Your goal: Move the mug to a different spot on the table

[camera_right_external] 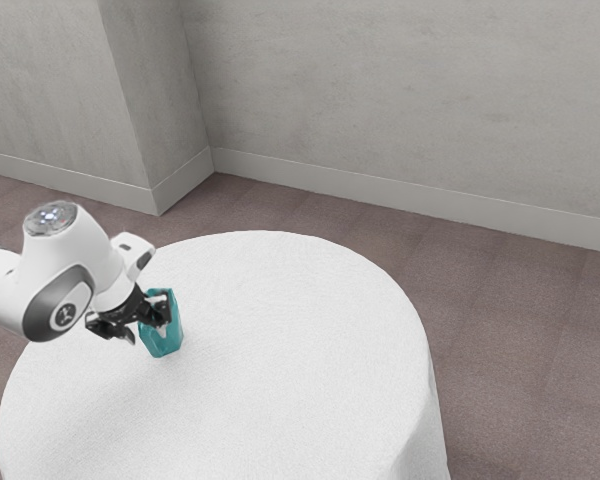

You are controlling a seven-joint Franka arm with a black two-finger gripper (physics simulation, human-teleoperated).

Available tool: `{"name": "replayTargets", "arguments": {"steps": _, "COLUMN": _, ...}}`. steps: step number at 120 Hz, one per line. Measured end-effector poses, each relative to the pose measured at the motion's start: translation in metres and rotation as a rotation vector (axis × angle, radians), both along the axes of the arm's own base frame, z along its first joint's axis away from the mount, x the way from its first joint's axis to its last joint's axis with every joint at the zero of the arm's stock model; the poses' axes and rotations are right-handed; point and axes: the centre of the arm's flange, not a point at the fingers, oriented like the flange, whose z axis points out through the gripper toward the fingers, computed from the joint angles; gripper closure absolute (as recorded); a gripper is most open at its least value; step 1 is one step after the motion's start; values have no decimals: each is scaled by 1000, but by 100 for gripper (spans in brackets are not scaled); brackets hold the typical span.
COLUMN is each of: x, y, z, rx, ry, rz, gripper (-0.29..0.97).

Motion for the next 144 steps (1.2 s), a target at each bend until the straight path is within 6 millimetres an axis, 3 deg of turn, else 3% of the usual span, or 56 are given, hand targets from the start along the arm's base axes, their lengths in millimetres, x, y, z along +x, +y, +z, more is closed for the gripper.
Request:
{"name": "replayTargets", "arguments": {"steps": 58, "x": 16, "y": 12, "z": -32, "rx": 15, "ry": 48, "rz": -72, "gripper": 38}}
{"name": "replayTargets", "arguments": {"steps": 78, "x": 16, "y": 16, "z": -32, "rx": 15, "ry": 44, "rz": -73, "gripper": 56}}
{"name": "replayTargets", "arguments": {"steps": 94, "x": 16, "y": 14, "z": -31, "rx": 15, "ry": 49, "rz": -72, "gripper": 61}}
{"name": "replayTargets", "arguments": {"steps": 104, "x": 16, "y": 14, "z": -23, "rx": 40, "ry": 40, "rz": -96, "gripper": 64}}
{"name": "replayTargets", "arguments": {"steps": 130, "x": 15, "y": 0, "z": 19, "rx": 196, "ry": -37, "rz": -218, "gripper": 66}}
{"name": "replayTargets", "arguments": {"steps": 144, "x": 15, "y": -15, "z": 29, "rx": 207, "ry": -68, "rz": -225, "gripper": 70}}
